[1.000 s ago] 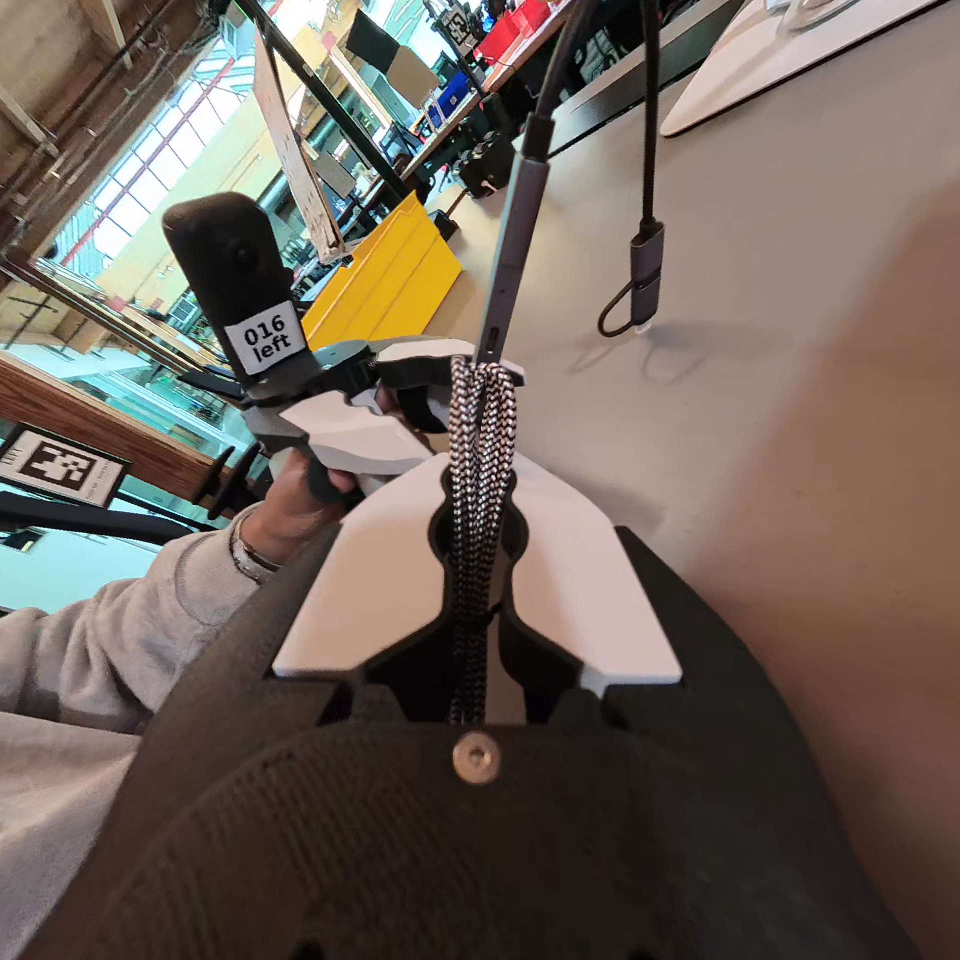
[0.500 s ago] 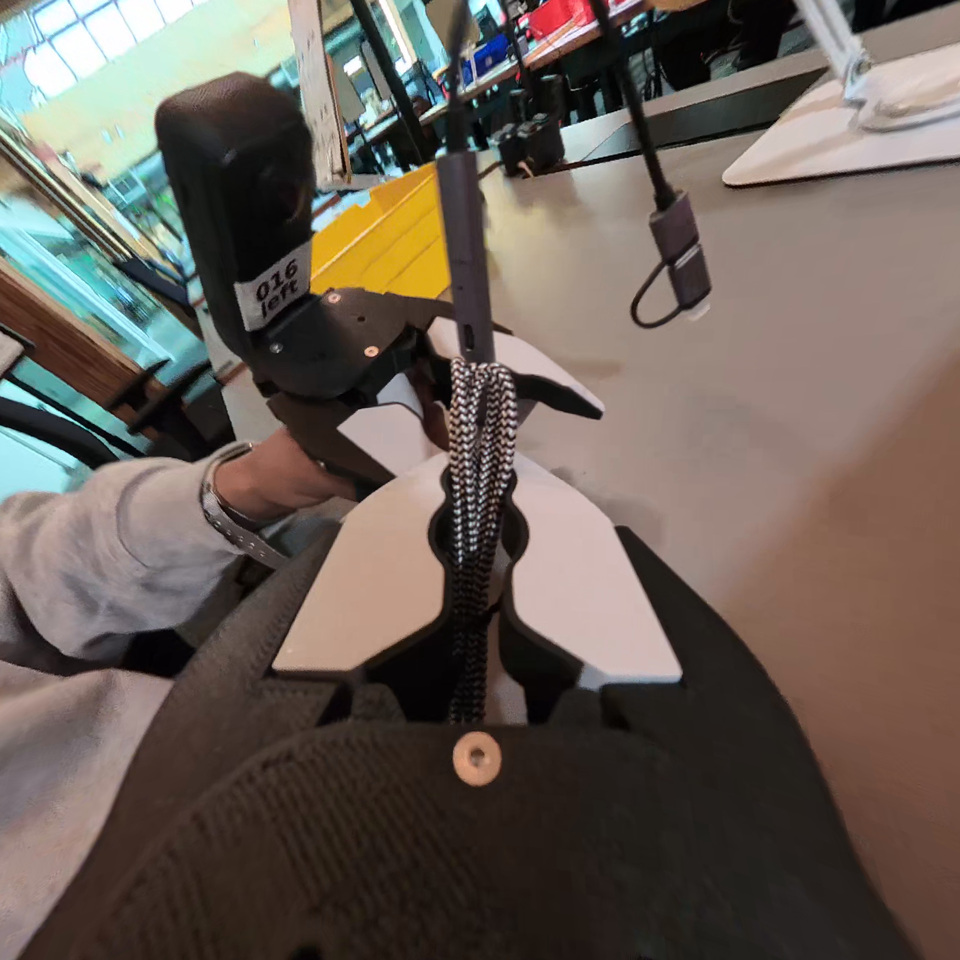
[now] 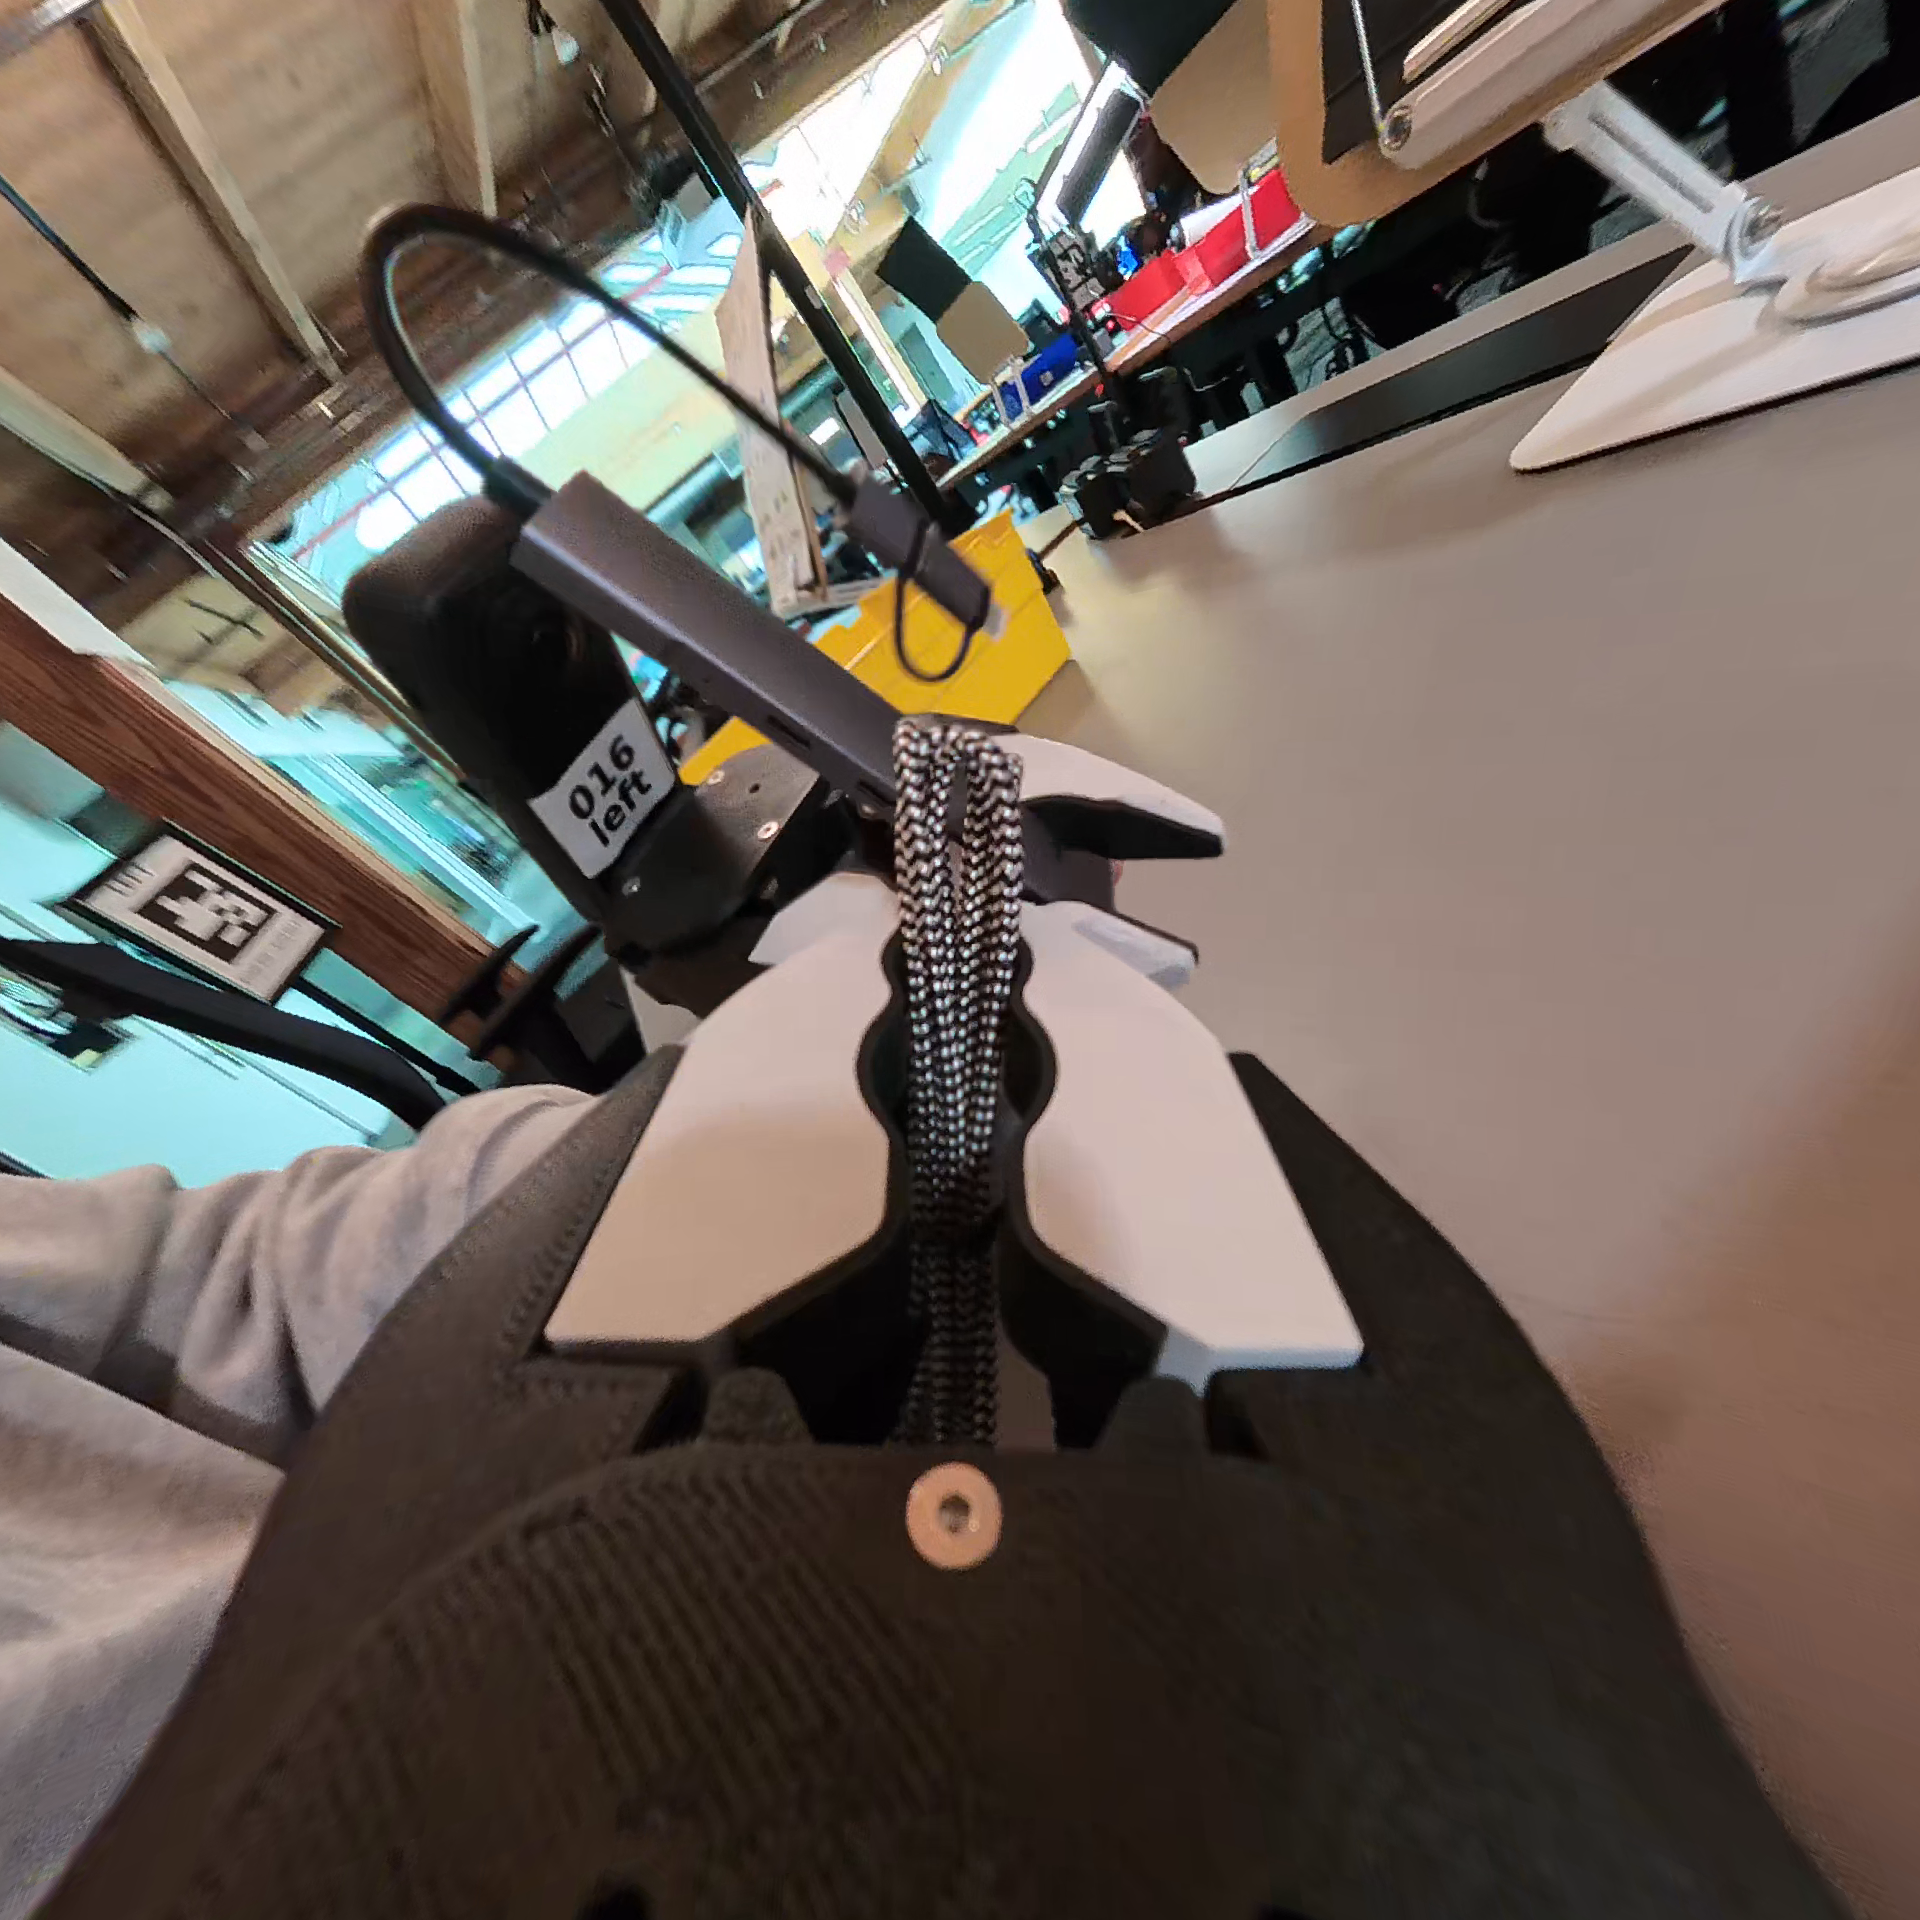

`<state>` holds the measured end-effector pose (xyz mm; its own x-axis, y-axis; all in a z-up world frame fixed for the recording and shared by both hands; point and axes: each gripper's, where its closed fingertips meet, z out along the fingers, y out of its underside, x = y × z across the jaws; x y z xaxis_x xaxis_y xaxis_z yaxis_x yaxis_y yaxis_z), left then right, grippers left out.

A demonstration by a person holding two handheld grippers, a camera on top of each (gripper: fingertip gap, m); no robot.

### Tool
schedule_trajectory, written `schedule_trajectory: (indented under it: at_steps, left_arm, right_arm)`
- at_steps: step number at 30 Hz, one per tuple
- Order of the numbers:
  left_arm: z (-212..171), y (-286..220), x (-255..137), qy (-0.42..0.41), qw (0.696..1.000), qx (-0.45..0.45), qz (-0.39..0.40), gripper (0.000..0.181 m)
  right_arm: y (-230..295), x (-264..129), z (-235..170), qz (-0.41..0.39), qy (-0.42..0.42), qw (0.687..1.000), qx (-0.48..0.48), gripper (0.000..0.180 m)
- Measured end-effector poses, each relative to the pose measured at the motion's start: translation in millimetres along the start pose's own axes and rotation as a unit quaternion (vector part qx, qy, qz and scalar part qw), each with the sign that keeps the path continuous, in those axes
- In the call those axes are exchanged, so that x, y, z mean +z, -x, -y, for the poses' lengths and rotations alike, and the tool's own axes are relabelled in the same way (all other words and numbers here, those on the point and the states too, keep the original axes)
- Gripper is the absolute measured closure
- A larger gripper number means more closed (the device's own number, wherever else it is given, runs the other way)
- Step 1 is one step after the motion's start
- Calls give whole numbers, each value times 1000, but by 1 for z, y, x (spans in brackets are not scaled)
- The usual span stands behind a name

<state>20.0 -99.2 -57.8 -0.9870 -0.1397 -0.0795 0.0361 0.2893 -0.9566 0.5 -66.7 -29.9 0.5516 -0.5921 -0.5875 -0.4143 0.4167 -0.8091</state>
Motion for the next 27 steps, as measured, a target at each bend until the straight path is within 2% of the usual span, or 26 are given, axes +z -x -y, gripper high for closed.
schedule_trajectory:
  at_steps: [3,5,10,14,18,22,24,27]
  left_arm:
    - [-1,0,0,3,1000,13,2,158]
    - [-3,0,1,7,1000,7,-4,150]
    - [-1,-4,1,-11,998,-30,-48,129]
    - [12,-7,-7,-59,990,-85,-100,121]
    - [12,-15,-9,-64,968,-170,-176,116]
    - [23,-20,-17,-95,929,-249,-256,112]
    - [30,-9,-22,-128,913,-290,-256,113]
    - [24,16,-23,-142,907,-335,-210,117]
  right_arm:
    - [-1,-1,1,21,-11,999,47,166]
    - [-6,-2,0,19,-12,998,60,167]
    - [-19,-7,3,-15,-10,999,40,167]
    - [-28,-11,4,-42,-8,999,32,168]
    - [-27,-10,3,-65,7,997,-29,168]
    - [-26,-10,2,-101,36,985,-133,168]
    - [-25,-9,0,-116,53,973,-190,168]
    - [-19,-6,-5,-127,77,952,-269,168]
